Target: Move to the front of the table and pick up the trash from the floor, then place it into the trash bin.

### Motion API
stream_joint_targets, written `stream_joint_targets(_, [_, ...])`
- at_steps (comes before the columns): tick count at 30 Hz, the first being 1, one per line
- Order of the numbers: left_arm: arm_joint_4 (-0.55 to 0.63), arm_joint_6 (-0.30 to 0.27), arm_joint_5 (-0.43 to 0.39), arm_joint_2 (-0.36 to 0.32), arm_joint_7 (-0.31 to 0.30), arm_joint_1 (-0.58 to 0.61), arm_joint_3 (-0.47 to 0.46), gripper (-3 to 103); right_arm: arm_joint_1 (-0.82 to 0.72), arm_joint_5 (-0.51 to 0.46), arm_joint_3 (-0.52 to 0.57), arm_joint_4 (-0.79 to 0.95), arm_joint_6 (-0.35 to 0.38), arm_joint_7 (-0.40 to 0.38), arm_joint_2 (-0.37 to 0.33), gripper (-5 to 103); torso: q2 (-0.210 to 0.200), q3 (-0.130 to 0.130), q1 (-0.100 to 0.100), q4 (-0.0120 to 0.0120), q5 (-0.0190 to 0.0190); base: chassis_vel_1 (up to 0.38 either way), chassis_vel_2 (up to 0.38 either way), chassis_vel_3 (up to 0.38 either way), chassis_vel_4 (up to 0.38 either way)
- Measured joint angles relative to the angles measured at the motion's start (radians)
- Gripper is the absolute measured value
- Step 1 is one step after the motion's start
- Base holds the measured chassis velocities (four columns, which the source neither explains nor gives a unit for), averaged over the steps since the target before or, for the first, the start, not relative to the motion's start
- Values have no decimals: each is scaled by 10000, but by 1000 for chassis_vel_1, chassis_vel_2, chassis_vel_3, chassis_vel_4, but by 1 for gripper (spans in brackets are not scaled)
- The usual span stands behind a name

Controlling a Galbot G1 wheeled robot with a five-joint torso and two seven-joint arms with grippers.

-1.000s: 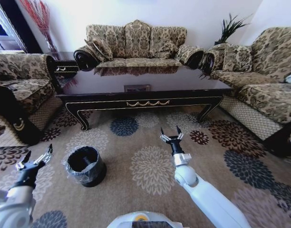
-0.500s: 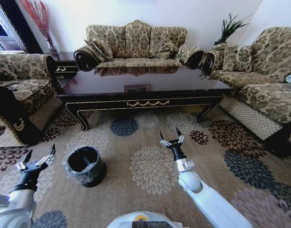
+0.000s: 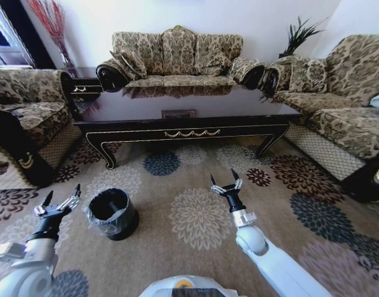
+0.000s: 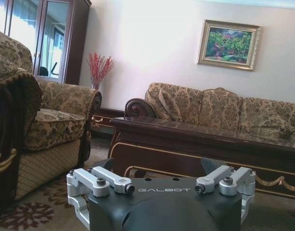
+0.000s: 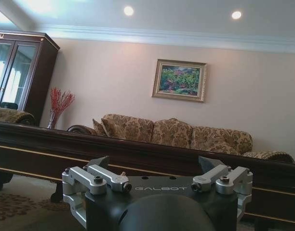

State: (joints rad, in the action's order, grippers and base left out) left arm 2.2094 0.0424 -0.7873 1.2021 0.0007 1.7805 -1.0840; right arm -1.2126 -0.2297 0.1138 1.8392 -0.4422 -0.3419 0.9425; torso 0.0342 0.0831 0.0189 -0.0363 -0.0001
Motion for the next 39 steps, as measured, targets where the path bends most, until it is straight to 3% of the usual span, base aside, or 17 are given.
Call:
stream_joint_targets(13, [-72, -151, -85, -92, -150, -213, 91, 100, 5, -102, -109, -165, -198, 306, -2, 100, 0, 0, 0, 0, 0, 280, -283, -281, 283])
stream_joint_targets(29, [10, -163, -22, 71, -181, -168, 186, 100, -49, -127, -172, -183, -478, 540, -37, 100, 3, -2, -2, 1, 4, 474, -247, -469, 242])
stream_joint_targets(32, [10, -163, 2, 106, -191, -154, 205, 100, -33, -102, -221, -209, -508, 588, -38, 100, 4, -6, -4, 2, -13, 389, -125, -356, 126])
stream_joint_targets(33, [21, -160, 10, 117, -191, -145, 206, 100, -24, -112, -233, -212, -510, 604, -43, 100, 4, -6, -4, 4, 7, 258, -79, -199, 120])
stream_joint_targets(39, [52, -155, 19, 124, -185, -132, 217, 100, -11, -230, -236, -197, -518, 685, -105, 100, 2, 3, 1, -3, 6, 32, -55, -37, 40])
